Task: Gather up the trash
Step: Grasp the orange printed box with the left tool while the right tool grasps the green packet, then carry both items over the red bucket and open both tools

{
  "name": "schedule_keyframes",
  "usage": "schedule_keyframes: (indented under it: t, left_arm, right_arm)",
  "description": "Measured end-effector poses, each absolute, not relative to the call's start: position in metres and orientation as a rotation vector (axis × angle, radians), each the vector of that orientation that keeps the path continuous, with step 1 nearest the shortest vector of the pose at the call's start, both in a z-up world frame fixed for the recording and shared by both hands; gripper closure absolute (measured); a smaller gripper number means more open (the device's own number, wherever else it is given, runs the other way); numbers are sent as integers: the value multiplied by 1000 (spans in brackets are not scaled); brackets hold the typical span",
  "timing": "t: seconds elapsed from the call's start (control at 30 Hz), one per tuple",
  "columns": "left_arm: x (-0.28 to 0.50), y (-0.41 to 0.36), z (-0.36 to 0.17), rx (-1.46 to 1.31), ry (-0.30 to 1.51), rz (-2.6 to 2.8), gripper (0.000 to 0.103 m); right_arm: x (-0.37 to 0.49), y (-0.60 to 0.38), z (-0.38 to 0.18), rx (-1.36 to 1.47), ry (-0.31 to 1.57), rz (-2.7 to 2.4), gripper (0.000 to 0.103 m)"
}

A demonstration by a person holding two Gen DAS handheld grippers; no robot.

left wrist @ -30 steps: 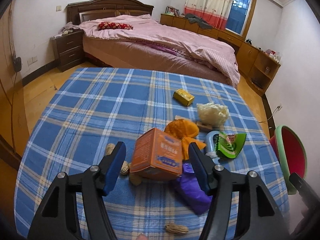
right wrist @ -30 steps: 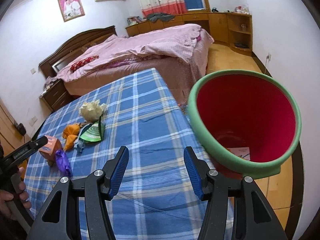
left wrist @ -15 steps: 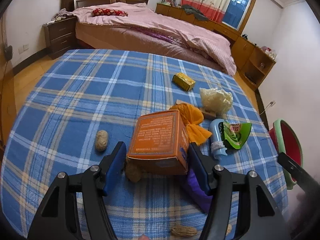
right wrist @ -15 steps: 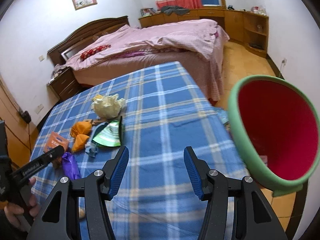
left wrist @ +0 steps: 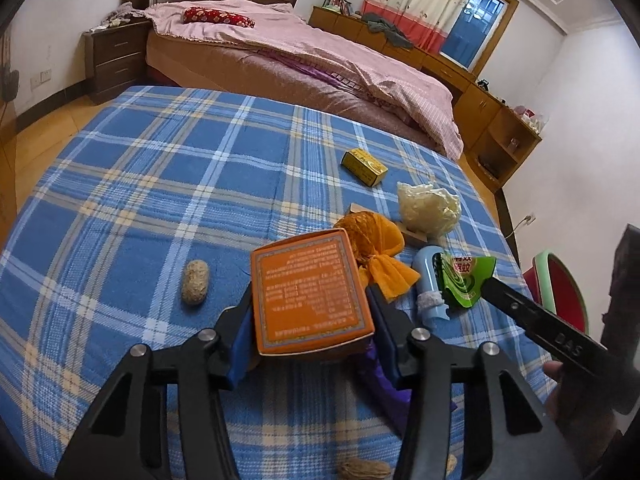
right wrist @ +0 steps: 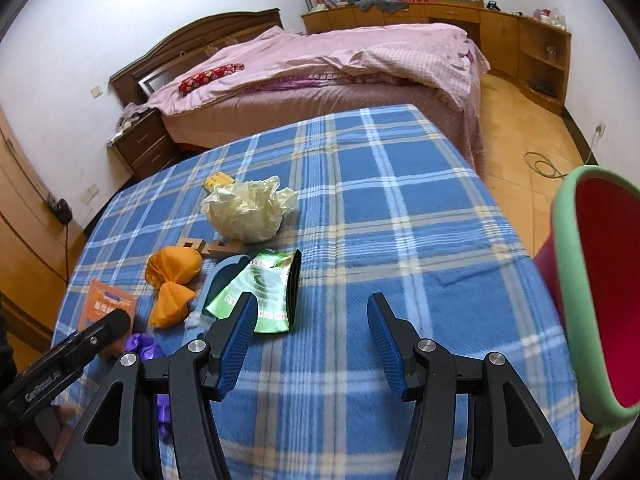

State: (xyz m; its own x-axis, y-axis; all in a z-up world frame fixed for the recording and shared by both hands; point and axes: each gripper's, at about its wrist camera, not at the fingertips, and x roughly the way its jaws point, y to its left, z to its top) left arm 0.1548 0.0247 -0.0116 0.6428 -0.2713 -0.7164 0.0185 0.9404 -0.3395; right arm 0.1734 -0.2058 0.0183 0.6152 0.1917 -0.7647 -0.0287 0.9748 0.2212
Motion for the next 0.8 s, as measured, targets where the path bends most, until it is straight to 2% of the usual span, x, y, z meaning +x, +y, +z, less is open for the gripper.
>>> schedule_keyframes:
  t: [0.03, 0.1, 0.13, 0.23, 0.3, 0.33, 0.47, 0.8]
  left_arm:
    - [155, 24, -12, -312, 860, -169, 51]
    - [155, 24, -12, -308, 857, -169, 52]
    - [155, 23, -12, -306, 856, -171, 52]
    - [154, 23, -11, -306, 846, -177, 52]
    - [151, 23, -8, -302, 831, -179, 53]
    - [150, 23, -7, -301, 825, -181, 53]
    - [143, 22, 2, -294, 797, -186, 53]
    - [126, 14, 23, -277, 760, -208, 53]
  right_arm:
    - [176, -206, 17, 200, 906, 131, 46]
    - [180, -205, 13, 207, 917, 139, 57]
    - [181, -205, 12, 206, 919, 140, 58]
    - [182, -203, 9, 195, 922, 151, 77]
    - [181, -201, 8, 182, 919, 156, 93]
    - [180, -201, 8, 184, 919, 161, 95]
    - [172, -203, 12, 193, 895, 165, 99]
    - [134, -214, 40, 223, 801, 156, 100]
